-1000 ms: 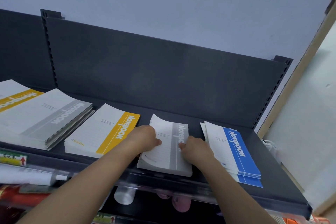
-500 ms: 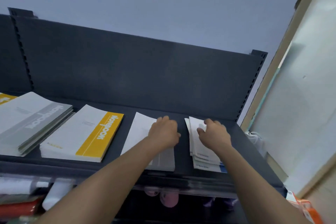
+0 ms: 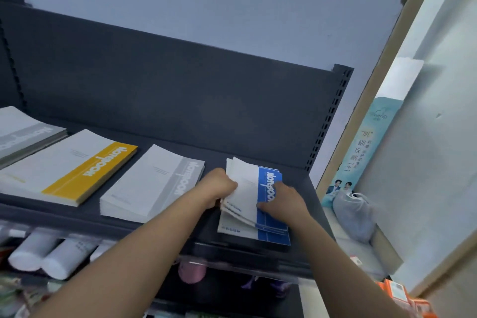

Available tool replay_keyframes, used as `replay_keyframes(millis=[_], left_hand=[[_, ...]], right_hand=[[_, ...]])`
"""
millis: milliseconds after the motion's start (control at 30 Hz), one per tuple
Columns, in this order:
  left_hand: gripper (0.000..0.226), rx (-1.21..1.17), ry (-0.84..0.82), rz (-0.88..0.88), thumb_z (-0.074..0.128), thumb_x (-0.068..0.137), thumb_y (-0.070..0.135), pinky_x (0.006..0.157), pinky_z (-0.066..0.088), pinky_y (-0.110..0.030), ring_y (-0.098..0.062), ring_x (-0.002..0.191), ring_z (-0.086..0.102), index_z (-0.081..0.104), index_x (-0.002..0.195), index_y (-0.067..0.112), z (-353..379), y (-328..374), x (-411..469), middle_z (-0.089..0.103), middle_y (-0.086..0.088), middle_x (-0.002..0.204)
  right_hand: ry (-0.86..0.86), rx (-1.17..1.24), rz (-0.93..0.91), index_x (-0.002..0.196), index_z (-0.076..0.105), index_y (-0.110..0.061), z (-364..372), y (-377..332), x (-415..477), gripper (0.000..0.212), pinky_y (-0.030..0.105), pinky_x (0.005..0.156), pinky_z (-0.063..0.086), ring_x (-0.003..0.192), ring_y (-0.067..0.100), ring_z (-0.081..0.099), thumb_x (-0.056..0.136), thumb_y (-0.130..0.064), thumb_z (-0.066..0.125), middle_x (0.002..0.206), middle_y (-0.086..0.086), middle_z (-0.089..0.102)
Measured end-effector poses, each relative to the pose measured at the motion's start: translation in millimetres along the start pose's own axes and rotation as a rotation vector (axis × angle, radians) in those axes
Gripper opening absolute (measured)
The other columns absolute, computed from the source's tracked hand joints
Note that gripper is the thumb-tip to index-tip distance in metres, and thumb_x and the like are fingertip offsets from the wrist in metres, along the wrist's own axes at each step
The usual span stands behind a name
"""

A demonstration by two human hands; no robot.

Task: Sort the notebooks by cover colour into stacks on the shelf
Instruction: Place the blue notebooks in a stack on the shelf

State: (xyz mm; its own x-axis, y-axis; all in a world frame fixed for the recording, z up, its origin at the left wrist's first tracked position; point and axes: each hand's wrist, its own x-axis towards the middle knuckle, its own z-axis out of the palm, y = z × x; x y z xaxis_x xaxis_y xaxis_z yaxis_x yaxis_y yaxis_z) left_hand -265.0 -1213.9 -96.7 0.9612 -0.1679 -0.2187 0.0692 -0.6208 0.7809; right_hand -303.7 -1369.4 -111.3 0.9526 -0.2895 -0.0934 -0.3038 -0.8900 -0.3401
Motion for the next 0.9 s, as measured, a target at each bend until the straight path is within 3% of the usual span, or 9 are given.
replay_keyframes(millis=[100,167,267,467,600,733,900], left_hand=[[0.021,0.005,-0.005,-0.042,0.057,0.094,0.023,0.071,0.043,-0.027,-0.016,0.082,0.049,0.049,0.109,0.01,4,0,-3,0.049,-0.001,0.093],[0.033,-0.003,-0.003,-0.042,0.058,0.094,0.022,0.076,0.04,-0.027,-0.017,0.09,0.047,0.051,0.122,0.005,8,-1,-3,0.05,-0.003,0.102],[0.034,-0.012,0.001,-0.015,0.057,0.095,0.019,0.078,0.04,-0.027,-0.018,0.093,0.048,0.05,0.125,0.005,11,-1,-5,0.056,-0.007,0.119],[0.019,-0.285,0.078,0.128,0.052,0.097,0.015,0.065,0.047,-0.025,-0.014,0.087,0.058,0.053,0.116,0.015,11,-9,-8,0.062,-0.001,0.111],[0.018,-0.469,0.131,0.353,0.049,0.098,0.008,0.061,0.051,-0.015,-0.001,0.079,0.06,0.049,0.109,0.022,8,-8,-19,0.064,0.015,0.1],[0.029,-0.556,0.176,0.467,0.059,0.092,0.005,0.075,0.049,-0.012,0.001,0.095,0.061,0.047,0.111,0.023,-1,-8,-22,0.063,0.016,0.106],[0.056,-0.64,0.201,0.504,0.072,0.083,0.01,0.093,0.047,-0.025,-0.005,0.109,0.059,0.043,0.13,0.02,-4,-2,-23,0.061,0.009,0.119]], right_hand=[[-0.002,0.034,-0.022,0.132,0.042,-0.013,0,5,-1,0.062,0.034,0.094,0.042,0.118,0.027,0.049,0.084,-0.042,0.067,0.13,0.011,0.048],[0.01,0.067,-0.029,0.132,0.042,-0.013,1,8,-1,0.063,0.034,0.094,0.042,0.118,0.026,0.049,0.083,-0.042,0.069,0.131,0.01,0.048],[0.024,0.131,-0.023,0.131,0.042,-0.014,2,12,-1,0.064,0.034,0.092,0.043,0.118,0.025,0.05,0.081,-0.041,0.072,0.132,0.008,0.049],[0.168,0.633,0.049,0.14,0.031,-0.01,2,17,-1,0.077,0.045,0.092,0.05,0.114,0.025,0.054,0.082,-0.042,0.07,0.134,0.007,0.05],[0.342,0.918,-0.077,0.124,0.042,-0.017,-12,6,-9,0.041,0.031,0.077,0.047,0.089,0.007,0.056,0.09,-0.027,0.064,0.112,-0.006,0.058],[0.43,1.011,-0.216,0.116,0.044,-0.024,-19,-6,-23,0.033,0.014,0.064,0.05,0.083,-0.001,0.06,0.091,-0.018,0.063,0.1,-0.016,0.06],[0.379,1.084,-0.235,0.126,0.038,-0.025,-11,-18,-31,0.045,0.018,0.066,0.046,0.087,0.003,0.06,0.09,-0.012,0.061,0.102,-0.012,0.061]])
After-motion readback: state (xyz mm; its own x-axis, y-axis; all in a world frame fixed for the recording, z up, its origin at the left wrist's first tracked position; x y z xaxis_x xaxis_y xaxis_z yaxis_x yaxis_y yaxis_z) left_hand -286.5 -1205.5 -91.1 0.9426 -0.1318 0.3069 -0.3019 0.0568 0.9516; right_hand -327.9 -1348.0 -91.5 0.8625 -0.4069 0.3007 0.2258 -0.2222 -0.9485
